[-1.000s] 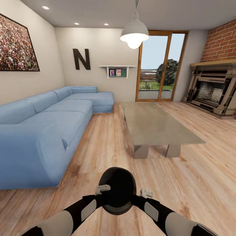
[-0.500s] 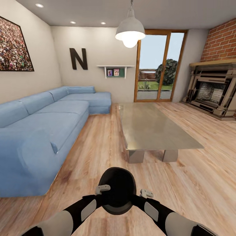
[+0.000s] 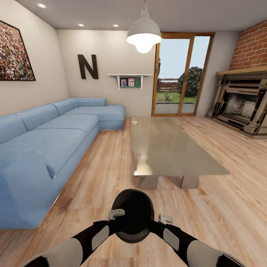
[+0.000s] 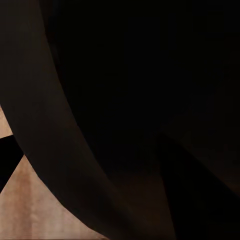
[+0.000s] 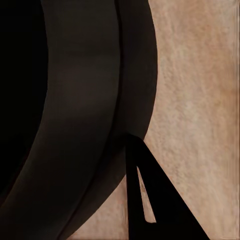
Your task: Place each of the two pumpkins and all three candles from the living room inside a cabinet in the living room (use any cabinet), then make sure every cabinet is closed, and position the cauldron so it is next to a table in the living room.
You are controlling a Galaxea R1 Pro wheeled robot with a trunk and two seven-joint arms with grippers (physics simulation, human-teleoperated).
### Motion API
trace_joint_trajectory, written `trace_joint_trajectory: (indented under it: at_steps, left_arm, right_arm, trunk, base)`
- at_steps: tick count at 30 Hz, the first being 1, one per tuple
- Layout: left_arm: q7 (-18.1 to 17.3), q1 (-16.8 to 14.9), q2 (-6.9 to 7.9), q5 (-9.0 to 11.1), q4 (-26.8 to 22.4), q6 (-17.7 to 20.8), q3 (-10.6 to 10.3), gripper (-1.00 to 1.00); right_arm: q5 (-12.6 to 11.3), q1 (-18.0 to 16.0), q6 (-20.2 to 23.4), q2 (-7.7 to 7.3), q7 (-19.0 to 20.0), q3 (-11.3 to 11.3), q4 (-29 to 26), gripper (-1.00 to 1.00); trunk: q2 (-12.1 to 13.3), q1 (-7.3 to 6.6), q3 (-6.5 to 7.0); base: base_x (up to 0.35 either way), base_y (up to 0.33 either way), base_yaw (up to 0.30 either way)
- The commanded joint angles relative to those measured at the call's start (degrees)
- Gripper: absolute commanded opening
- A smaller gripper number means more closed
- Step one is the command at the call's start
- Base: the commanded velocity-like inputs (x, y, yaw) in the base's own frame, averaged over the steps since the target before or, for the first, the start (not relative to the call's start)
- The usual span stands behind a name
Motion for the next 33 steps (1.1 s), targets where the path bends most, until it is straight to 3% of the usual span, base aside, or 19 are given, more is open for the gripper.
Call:
trace_joint_trajectory:
  at_steps: [1,21,33]
  left_arm:
    - [0.6,-0.1,0.12,-0.4,0.1,0.2,0.2,-1.00]
    - [0.6,-0.1,0.12,-0.4,0.1,0.2,0.3,-1.00]
    - [0.9,-0.1,0.14,-0.3,-0.1,0.0,0.1,-1.00]
  right_arm:
    - [0.3,-0.1,0.1,-0.05,-0.1,-0.2,-0.1,-1.00]
    - [0.3,-0.1,0.4,-0.05,-0.1,-0.1,-0.3,-1.00]
    - [0.3,-0.1,0.4,-0.05,-0.1,-0.1,-0.3,-1.00]
  trunk:
    - [0.0,0.00,-0.04]
    - [0.0,0.00,0.06]
    - [0.0,0.00,0.06]
  base:
    - [0.177,-0.249,0.001]
    - [0.167,-0.244,-0.026]
    - [0.019,-0.022,0.000]
